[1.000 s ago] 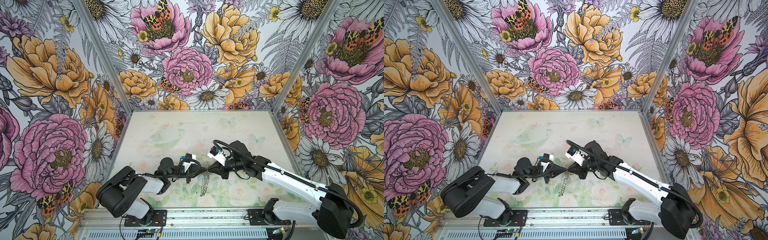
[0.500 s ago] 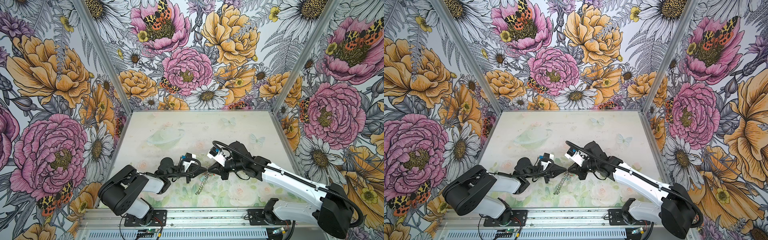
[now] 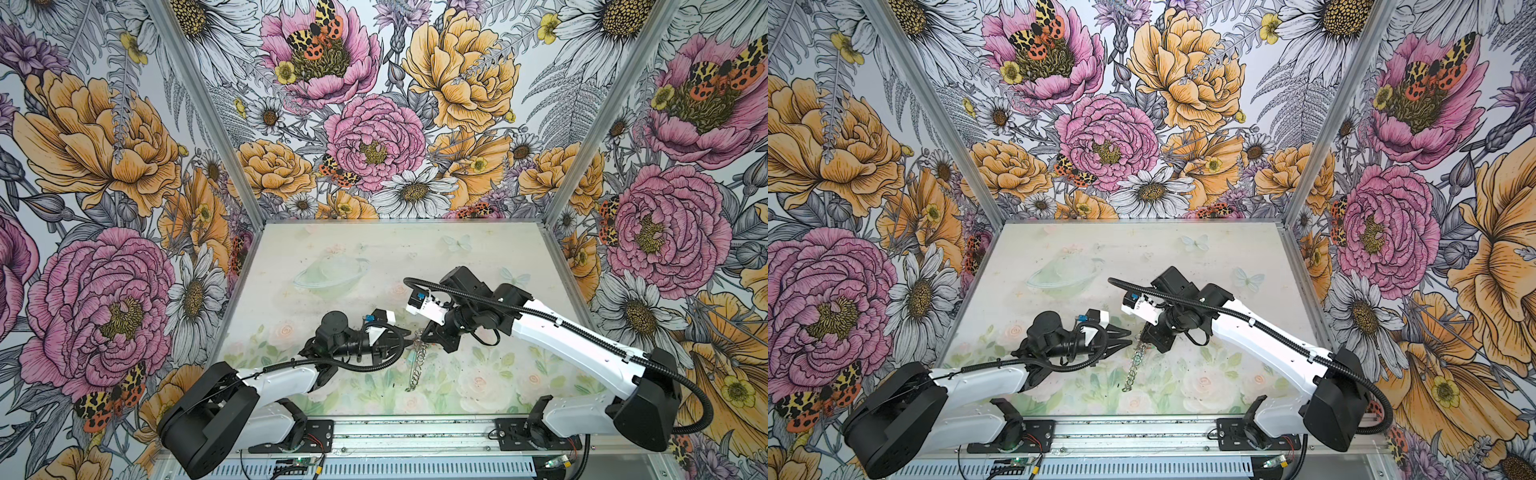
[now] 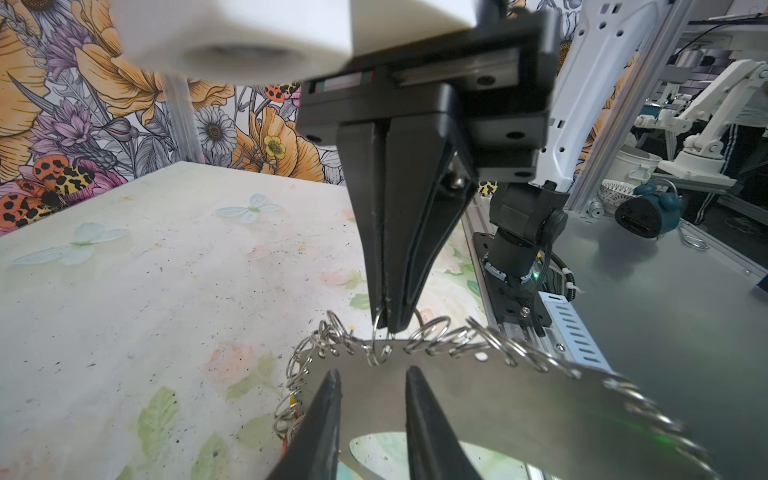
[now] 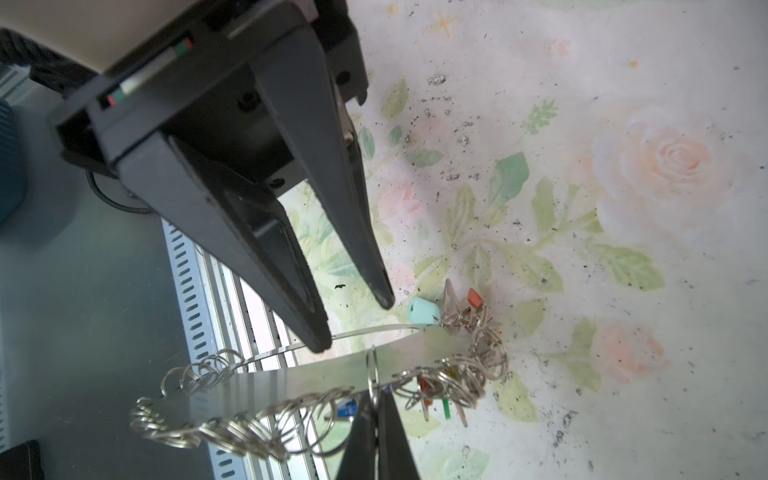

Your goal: Put the keys on the keyring

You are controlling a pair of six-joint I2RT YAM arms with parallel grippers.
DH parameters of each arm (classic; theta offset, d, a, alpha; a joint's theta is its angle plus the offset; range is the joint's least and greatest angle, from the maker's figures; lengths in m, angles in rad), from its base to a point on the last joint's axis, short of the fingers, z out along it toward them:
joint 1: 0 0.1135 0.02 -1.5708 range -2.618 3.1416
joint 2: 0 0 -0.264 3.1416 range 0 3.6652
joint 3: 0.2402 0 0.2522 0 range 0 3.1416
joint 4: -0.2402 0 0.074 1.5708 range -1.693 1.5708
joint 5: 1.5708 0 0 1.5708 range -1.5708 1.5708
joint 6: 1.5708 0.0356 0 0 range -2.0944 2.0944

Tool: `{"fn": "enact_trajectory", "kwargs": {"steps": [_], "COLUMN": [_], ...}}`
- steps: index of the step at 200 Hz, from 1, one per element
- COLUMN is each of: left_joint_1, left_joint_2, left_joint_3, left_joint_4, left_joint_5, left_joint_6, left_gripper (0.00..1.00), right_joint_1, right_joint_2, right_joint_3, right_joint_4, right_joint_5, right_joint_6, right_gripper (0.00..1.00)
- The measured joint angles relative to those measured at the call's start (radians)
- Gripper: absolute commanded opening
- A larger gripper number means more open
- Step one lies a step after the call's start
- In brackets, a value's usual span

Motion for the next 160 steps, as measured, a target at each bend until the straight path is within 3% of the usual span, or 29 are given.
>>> {"fn": "enact_trajectory", "kwargs": {"steps": [39, 120, 160], "left_joint_1": [-0.008, -0.008, -0.008], "left_joint_2": [0.004, 0.037, 0.046], "left_joint_3": [0.006, 0.020, 0.023], "left_joint_4": [-0.035, -0.035, -0.015], "left_joint_5": [0.000, 0.019, 0.038], "left_joint_6": [0.014, 0.013, 0.003], "left_gripper": [0.29, 0.17, 0.19], "right_joint_1": [0.033, 0.034, 0.034], "right_joint_2": [0.064, 0.094, 0.095], "right_joint_3": [0.075, 0.114, 0.116], "right_joint_4": [-0.077, -0.144, -0.147], "right_joint_5": [0.031, 0.066, 0.062], "right_joint_6": [-0.055, -0.083, -0.082], "right_gripper": [0.00, 0.00, 0.00]}}
